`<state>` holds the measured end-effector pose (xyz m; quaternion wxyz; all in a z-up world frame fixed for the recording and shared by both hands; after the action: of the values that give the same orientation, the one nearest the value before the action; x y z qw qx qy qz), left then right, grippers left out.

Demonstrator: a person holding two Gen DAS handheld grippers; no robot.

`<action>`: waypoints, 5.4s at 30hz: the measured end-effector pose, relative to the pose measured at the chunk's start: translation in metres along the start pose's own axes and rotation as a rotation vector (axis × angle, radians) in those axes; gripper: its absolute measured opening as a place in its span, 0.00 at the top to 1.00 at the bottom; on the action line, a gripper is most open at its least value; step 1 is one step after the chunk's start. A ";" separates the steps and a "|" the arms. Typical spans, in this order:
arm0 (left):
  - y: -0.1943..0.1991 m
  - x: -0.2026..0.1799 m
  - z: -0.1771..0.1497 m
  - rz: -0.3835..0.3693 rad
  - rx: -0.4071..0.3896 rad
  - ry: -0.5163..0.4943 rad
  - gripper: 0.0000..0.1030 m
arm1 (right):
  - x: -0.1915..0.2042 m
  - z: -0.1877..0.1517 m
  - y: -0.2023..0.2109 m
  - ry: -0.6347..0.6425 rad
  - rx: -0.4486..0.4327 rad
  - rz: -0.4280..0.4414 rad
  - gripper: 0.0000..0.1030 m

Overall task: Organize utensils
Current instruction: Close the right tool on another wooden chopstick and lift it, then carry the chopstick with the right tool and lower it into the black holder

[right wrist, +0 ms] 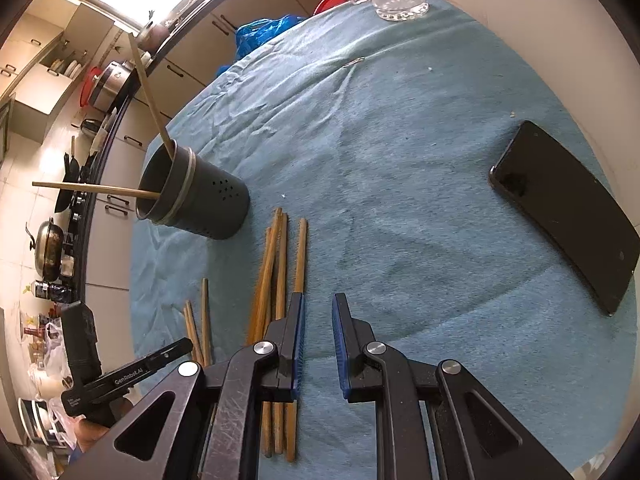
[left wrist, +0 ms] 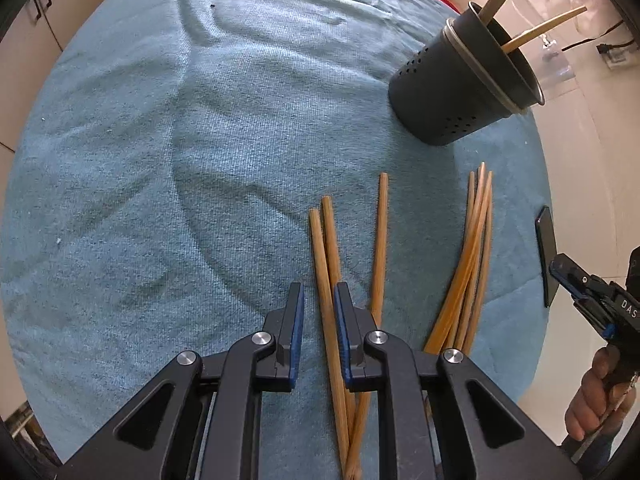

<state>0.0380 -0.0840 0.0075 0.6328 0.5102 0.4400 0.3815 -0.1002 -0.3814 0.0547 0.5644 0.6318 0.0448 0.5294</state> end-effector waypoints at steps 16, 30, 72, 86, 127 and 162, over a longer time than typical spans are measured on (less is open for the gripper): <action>-0.013 -0.058 0.015 0.173 0.010 -0.062 0.91 | -0.003 0.003 -0.009 -0.002 0.026 -0.027 0.86; -0.007 -0.060 0.003 0.186 -0.053 -0.069 0.94 | 0.016 0.023 -0.087 0.049 0.167 -0.160 0.86; 0.152 -0.052 -0.032 0.098 -0.512 -0.071 0.94 | 0.090 -0.019 0.069 0.330 -0.232 0.060 0.94; 0.166 -0.065 -0.030 0.089 -0.538 -0.091 0.94 | 0.092 -0.012 0.092 0.329 -0.278 0.069 0.94; 0.268 -0.112 0.053 0.002 -0.719 -0.175 0.94 | 0.168 0.062 0.149 0.401 -0.436 0.146 0.94; 0.180 -0.107 0.109 0.044 -0.539 -0.135 0.94 | 0.146 0.108 0.020 0.313 -0.233 0.037 0.93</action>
<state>0.1010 -0.1835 0.2123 0.7651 0.3572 0.2681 0.4638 0.0305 -0.3647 0.1814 0.6100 0.4729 0.0589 0.6331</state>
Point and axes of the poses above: each gripper's, at about its wrist camera, not at the fingertips, and y roughly against the way its jaws point, x to its left, z to its top, the point moved 1 cm from there along -y, roughly the way its jaws point, and after that the axes turned 10 degrees about z, right-handed, at the moved point
